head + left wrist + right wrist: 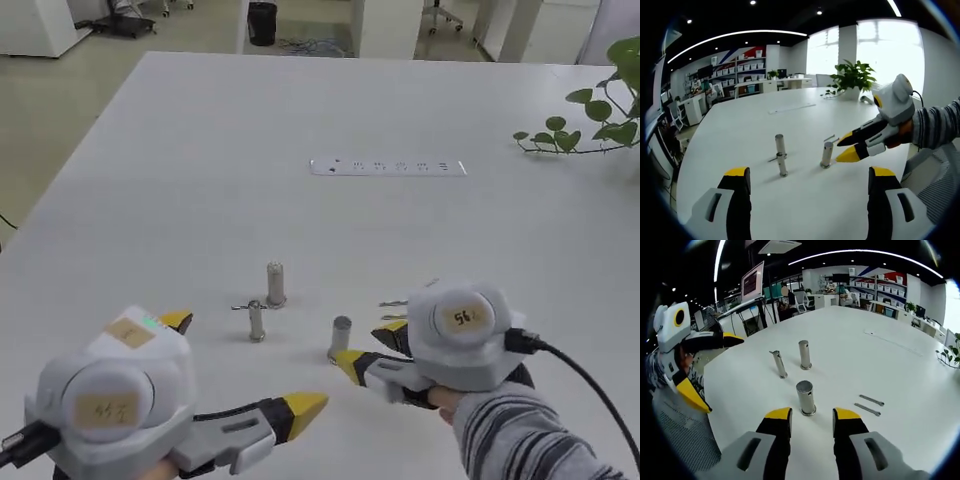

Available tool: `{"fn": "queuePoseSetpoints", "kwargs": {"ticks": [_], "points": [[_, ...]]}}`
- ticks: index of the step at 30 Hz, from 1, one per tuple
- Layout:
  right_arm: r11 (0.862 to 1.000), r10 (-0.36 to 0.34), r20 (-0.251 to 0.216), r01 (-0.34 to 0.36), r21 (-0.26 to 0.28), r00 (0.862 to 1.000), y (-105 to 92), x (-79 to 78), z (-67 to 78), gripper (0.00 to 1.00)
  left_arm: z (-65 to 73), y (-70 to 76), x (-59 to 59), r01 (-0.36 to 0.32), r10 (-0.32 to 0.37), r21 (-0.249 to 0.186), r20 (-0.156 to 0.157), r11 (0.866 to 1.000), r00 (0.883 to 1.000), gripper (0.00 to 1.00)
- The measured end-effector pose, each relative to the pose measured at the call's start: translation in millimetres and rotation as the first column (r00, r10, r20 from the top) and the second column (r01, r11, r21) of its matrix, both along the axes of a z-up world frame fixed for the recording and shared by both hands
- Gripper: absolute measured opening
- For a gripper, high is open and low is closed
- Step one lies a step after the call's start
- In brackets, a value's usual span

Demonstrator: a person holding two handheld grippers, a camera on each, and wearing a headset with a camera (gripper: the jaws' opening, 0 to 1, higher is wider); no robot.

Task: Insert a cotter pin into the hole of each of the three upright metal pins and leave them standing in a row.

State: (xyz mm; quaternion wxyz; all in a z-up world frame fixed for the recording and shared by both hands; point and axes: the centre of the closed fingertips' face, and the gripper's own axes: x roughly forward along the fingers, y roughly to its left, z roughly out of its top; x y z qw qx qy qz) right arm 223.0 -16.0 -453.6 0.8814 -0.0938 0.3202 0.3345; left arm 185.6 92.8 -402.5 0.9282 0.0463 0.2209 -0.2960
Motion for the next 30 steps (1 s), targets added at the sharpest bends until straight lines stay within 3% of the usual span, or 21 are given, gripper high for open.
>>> {"fn": "queuePoseSetpoints", "kwargs": {"ticks": [2, 6, 14, 19, 21, 26, 30], "points": [[1.0, 0.019, -0.009, -0.019, -0.006, 1.0, -6.2, 2.3, 1.6, 0.28, -0.3, 0.4, -1.0, 0.001, -0.001, 0.003, -0.003, 1.0, 1.0, 0.97], [0.99, 0.119, -0.029, -0.121, -0.077, 0.992, -17.4, 3.9, -1.1, 0.26, -0.6, 0.8, -2.8, 0.001, -0.001, 0.006, -0.002, 1.0, 1.0, 0.97], [0.975, 0.175, -0.078, -0.184, -0.125, 0.981, -37.0, 22.4, -3.6, 0.24, 0.2, 0.7, -1.9, -0.001, 0.001, 0.001, 0.002, 1.0, 1.0, 0.97], [0.957, 0.204, -0.132, -0.226, -0.183, 0.97, -51.3, 34.5, -13.8, 0.23, -2.1, 3.7, -0.5, -0.012, 0.012, 0.008, -0.006, 1.0, 1.0, 0.96], [0.944, 0.227, -0.143, -0.254, -0.213, 0.963, -56.3, 38.4, -16.9, 0.23, -3.1, 5.1, 0.0, -0.017, 0.017, 0.008, -0.008, 1.0, 1.0, 0.96], [0.931, 0.23, -0.183, -0.27, -0.244, 0.956, -64.3, 48.3, -22.8, 0.21, -4.7, 6.1, 0.4, -0.021, 0.021, 0.008, -0.015, 1.0, 1.0, 0.95], [0.912, 0.246, -0.206, -0.298, -0.281, 0.947, -69.1, 56.5, -27.4, 0.2, -7.1, 5.9, 0.6, -0.02, 0.02, 0.011, -0.021, 1.0, 1.0, 0.95]]}}
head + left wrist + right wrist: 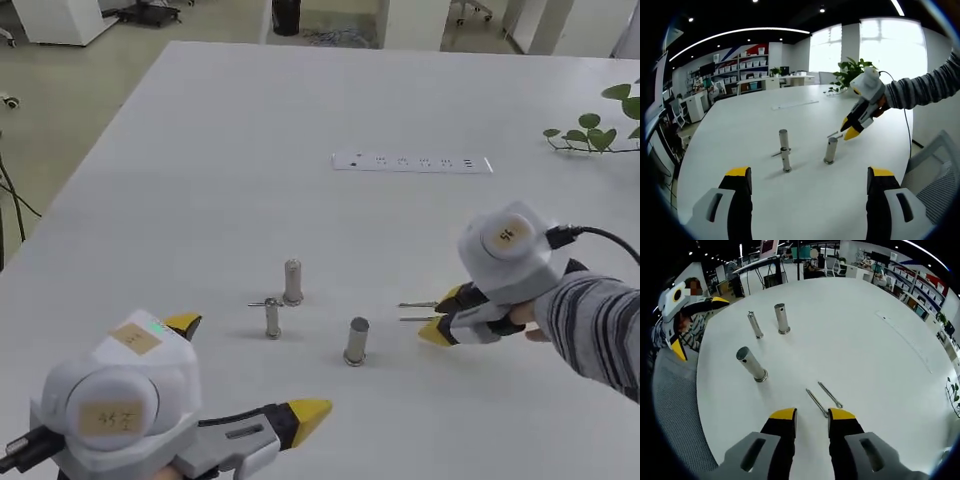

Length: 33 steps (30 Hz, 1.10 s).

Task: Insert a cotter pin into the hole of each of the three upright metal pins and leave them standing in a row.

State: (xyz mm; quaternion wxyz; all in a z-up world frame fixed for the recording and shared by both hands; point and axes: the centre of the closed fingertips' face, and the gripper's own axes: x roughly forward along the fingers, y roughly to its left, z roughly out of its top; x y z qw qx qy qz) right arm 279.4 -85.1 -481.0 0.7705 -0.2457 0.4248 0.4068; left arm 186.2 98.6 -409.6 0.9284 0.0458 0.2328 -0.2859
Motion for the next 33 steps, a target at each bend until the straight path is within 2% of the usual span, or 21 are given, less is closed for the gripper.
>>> {"fn": "queuePoseSetpoints", "kwargs": {"ticks": [6, 13, 19, 24, 26, 27, 29, 33], "points": [[1.0, 0.012, -0.028, -0.013, -0.024, 1.0, 0.6, 1.6, -1.8, 0.18, 0.4, -0.8, 0.9, 0.005, -0.005, -0.003, 0.003, 1.0, 1.0, 0.94], [0.992, 0.084, -0.068, -0.09, -0.084, 0.994, -0.4, -3.2, -8.1, 0.15, -0.7, -2.8, 0.5, 0.016, -0.016, -0.005, -0.001, 1.0, 1.0, 0.92], [0.992, 0.071, -0.089, -0.079, -0.095, 0.993, -4.1, -2.1, -11.2, 0.11, -2.0, -3.7, -1.6, 0.025, -0.025, -0.008, -0.006, 1.0, 1.0, 0.91], [0.992, 0.071, -0.081, -0.079, -0.1, 0.994, -5.0, 1.6, -10.4, 0.06, -4.4, -1.5, -3.0, 0.024, -0.024, -0.001, -0.015, 1.0, 1.0, 0.9], [0.983, 0.117, -0.057, -0.124, -0.132, 0.991, -5.7, 2.5, -10.5, 0.04, -4.2, -1.5, -2.9, 0.024, -0.024, -0.001, -0.014, 1.0, 1.0, 0.9], [0.982, 0.13, -0.06, -0.137, -0.133, 0.99, -3.8, 0.2, -10.6, 0.03, -3.9, -1.6, -2.9, 0.025, -0.025, -0.003, -0.013, 1.0, 1.0, 0.9], [0.969, 0.186, -0.046, -0.191, -0.158, 0.982, -2.2, -1.4, -10.6, 0.0, -3.8, -1.8, -2.8, 0.025, -0.025, -0.006, -0.012, 1.0, 1.0, 0.9], [0.964, 0.204, -0.035, -0.207, -0.167, 0.978, -1.1, -2.1, -11.6, 0.0, -3.8, -4.4, -4.0, 0.039, -0.04, -0.013, -0.017, 0.999, 0.999, 0.85]]}}
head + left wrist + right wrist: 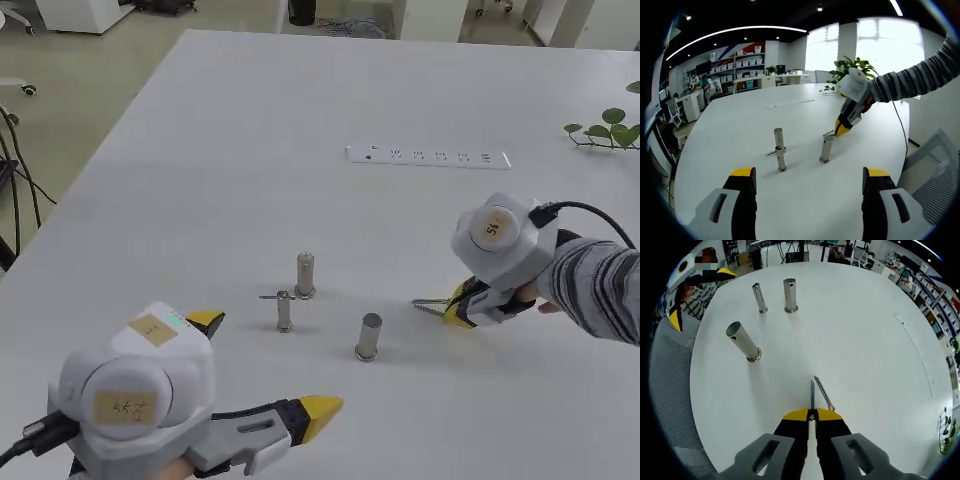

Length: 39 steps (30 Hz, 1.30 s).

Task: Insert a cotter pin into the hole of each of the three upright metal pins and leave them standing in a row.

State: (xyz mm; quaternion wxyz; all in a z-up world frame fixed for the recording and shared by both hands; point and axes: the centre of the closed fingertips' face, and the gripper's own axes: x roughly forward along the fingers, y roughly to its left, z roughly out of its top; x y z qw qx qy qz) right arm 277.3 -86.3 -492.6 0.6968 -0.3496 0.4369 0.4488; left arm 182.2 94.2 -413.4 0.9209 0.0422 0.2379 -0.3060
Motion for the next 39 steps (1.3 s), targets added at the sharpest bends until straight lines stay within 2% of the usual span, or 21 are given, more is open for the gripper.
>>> {"fn": "queuePoseSetpoints", "kwargs": {"ticks": [8, 11, 16, 25, 30, 32, 34, 37, 39], "points": [[1.0, 0.022, 0.019, -0.022, 0.022, 1.0, -0.5, -1.0, 1.0, 0.0, 1.1, -3.0, -3.0, 0.023, -0.023, 0.0, -0.003, 1.0, 1.0, 0.8], [0.998, 0.049, 0.048, -0.05, 0.026, 0.998, 0.0, -3.1, 3.5, 0.0, 3.6, -3.4, -2.8, 0.02, -0.02, -0.009, -0.002, 1.0, 1.0, 0.8], [0.996, 0.06, 0.088, -0.066, 0.064, 0.994, 3.6, -6.7, 13.0, 0.0, 6.9, -7.9, -3.0, 0.037, -0.037, -0.011, 0.002, 0.999, 0.999, 0.76], [0.984, 0.106, 0.169, -0.127, 0.123, 0.98, 18.0, -18.1, 32.5, 0.0, 10.0, -19.7, -2.8, 0.08, -0.08, -0.007, 0.002, 0.997, 0.997, 0.69], [0.969, 0.17, 0.23, -0.205, 0.138, 0.958, 29.0, -28.1, 46.0, 0.0, 12.3, -26.5, -2.0, 0.106, -0.105, -0.008, 0.002, 0.994, 0.994, 0.64], [0.964, 0.179, 0.24, -0.218, 0.15, 0.954, 33.0, -33.9, 51.4, 0.0, 15.4, -30.1, -0.7, 0.115, -0.115, -0.021, 0.015, 0.993, 0.993, 0.61], [0.957, 0.197, 0.256, -0.242, 0.157, 0.946, 37.8, -39.4, 56.7, 0.0, 16.8, -33.7, 0.0, 0.123, -0.123, -0.032, 0.007, 0.992, 0.992, 0.59], [0.947, 0.232, 0.281, -0.282, 0.153, 0.931, 44.1, -47.4, 62.7, 0.0, 18.8, -38.3, 0.6, 0.134, -0.134, -0.05, 0.002, 0.99, 0.991, 0.55], [0.936, 0.267, 0.303, -0.321, 0.144, 0.915, 49.4, -53.2, 67.0, 0.0, 20.5, -41.5, 1.1, 0.141, -0.141, -0.065, -0.001, 0.988, 0.99, 0.52]]}}
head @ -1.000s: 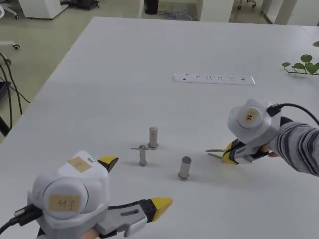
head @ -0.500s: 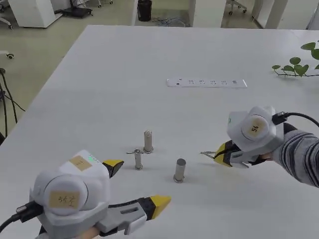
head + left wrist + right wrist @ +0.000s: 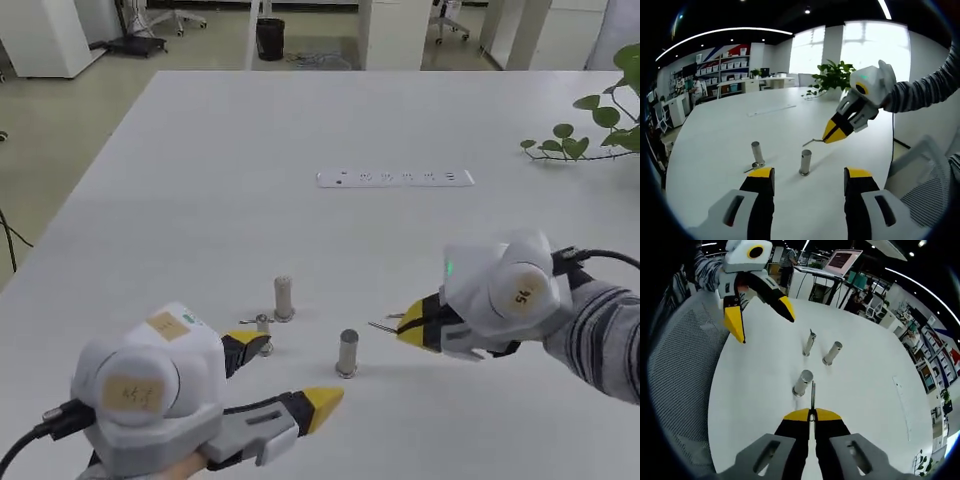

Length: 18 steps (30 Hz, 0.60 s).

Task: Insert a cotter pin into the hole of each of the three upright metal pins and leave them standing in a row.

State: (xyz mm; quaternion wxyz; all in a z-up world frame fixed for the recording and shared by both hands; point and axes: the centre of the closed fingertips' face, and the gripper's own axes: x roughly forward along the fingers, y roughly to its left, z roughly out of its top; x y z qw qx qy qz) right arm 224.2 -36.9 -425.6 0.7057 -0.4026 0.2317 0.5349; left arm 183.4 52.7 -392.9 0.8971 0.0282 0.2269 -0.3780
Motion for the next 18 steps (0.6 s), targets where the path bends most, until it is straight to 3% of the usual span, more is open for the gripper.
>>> {"fn": "queuePoseSetpoints", "kwargs": {"ticks": [3, 9, 18], "points": [[0.998, 0.059, 0.038, -0.058, -0.016, 0.998, 7.6, -9.7, 5.2, 0.0, 2.7, -3.8, 2.0, 0.003, -0.003, -0.02, -0.007, 1.0, 1.0, 0.48], [0.993, 0.118, 0.06, -0.117, -0.02, 0.991, 19.6, -25.0, 11.0, 0.0, 5.4, -9.2, 3.9, 0.003, -0.005, -0.066, -0.035, 0.998, 0.999, 0.43], [0.981, 0.193, 0.105, -0.192, -0.021, 0.976, 34.0, -41.2, 18.9, 0.0, 4.8, -17.0, 1.5, -0.02, 0.0, -0.165, -0.123, 0.986, 0.992, 0.34]]}}
